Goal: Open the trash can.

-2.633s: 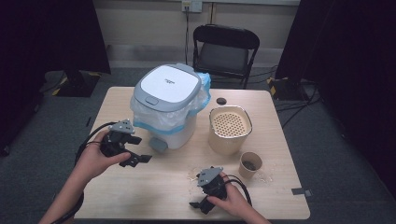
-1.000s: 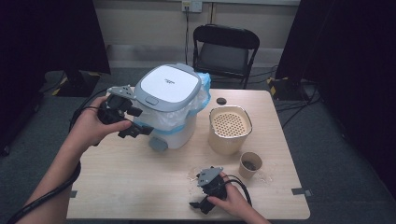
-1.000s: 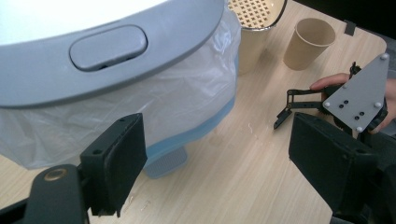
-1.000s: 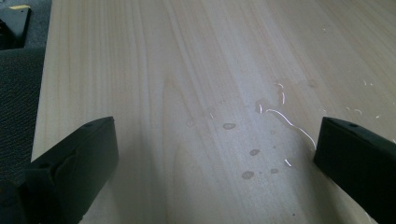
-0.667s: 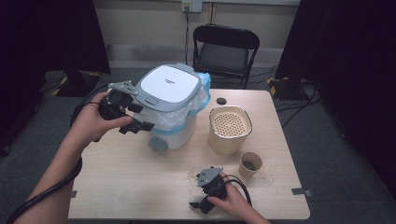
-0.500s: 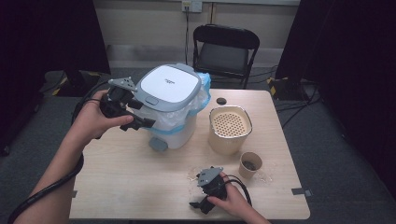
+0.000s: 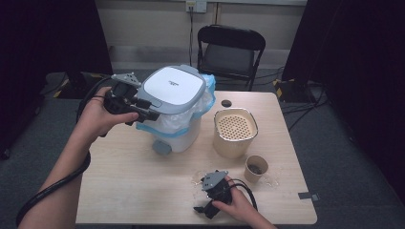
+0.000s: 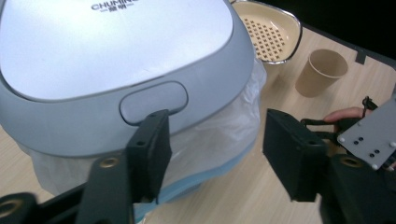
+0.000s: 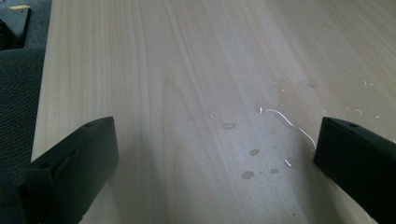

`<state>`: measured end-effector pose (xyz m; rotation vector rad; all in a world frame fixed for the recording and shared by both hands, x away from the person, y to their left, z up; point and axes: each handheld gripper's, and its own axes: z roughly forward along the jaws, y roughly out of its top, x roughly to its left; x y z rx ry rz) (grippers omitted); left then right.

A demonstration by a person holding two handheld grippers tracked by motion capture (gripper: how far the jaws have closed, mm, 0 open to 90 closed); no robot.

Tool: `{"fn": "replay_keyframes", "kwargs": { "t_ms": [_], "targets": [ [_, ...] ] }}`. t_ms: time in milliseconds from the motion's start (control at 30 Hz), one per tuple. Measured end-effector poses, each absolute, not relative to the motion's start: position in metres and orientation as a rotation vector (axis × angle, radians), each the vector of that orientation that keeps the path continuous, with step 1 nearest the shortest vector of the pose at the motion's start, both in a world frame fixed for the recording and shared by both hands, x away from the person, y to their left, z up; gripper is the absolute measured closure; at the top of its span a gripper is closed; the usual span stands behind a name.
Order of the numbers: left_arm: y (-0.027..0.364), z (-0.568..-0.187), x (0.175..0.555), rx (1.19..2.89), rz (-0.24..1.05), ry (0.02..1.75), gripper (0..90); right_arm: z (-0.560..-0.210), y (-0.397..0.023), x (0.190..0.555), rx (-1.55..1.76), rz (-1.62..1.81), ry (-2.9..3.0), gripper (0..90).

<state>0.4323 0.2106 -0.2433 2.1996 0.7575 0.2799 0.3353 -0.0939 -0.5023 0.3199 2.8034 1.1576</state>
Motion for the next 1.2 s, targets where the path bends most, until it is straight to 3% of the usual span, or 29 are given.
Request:
{"fn": "replay_keyframes", "kwargs": {
  "t_ms": [167,567,867,1200],
  "targets": [
    [0.209,-0.243,0.438,2.211,0.288,0.774,52.4,-0.502,-0.094,0.335,0.32,1.157,2.803,0.0],
    [0.204,-0.246,0.449,2.194,0.287,0.816,58.9,-0.502,-0.094,0.335,0.32,1.158,2.803,0.0],
    [0.205,-0.245,0.455,2.18,0.298,0.875,78.3,-0.502,-0.094,0.335,0.322,1.158,2.804,0.0],
    [0.206,-0.244,0.457,2.175,0.298,0.912,84.1,-0.502,-0.094,0.335,0.322,1.158,2.803,0.0]
  ]
}}
